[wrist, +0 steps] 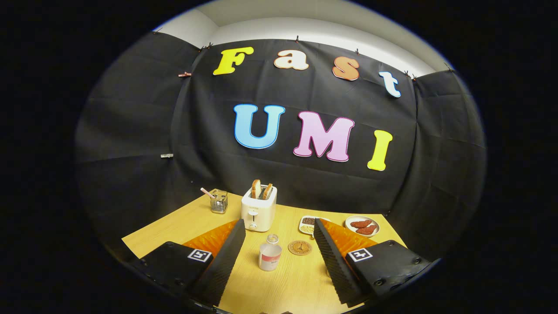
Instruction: Take the bottle from table, then pour the juice into the cup, finally place the bottle on the coaster
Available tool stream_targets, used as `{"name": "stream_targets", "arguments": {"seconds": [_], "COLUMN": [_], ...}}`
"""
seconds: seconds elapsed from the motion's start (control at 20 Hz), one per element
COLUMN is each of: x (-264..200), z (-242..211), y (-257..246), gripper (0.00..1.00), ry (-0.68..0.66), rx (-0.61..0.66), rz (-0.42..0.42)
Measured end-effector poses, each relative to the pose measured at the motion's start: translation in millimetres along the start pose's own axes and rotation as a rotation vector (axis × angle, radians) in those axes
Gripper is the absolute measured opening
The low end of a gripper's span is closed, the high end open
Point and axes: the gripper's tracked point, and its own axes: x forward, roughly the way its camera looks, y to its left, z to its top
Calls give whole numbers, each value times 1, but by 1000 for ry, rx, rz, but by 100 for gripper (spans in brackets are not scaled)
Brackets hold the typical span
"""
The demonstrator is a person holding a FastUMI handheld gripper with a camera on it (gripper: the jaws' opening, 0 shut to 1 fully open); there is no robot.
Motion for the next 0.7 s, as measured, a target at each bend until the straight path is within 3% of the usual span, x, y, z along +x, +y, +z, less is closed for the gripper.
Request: {"name": "stream_targets", "arguments": {"seconds": [0.7], "x": [53], "z": [-80], "y": [31], "gripper": [97], "ry": [76], "rx": [150], "rz": [-108]}}
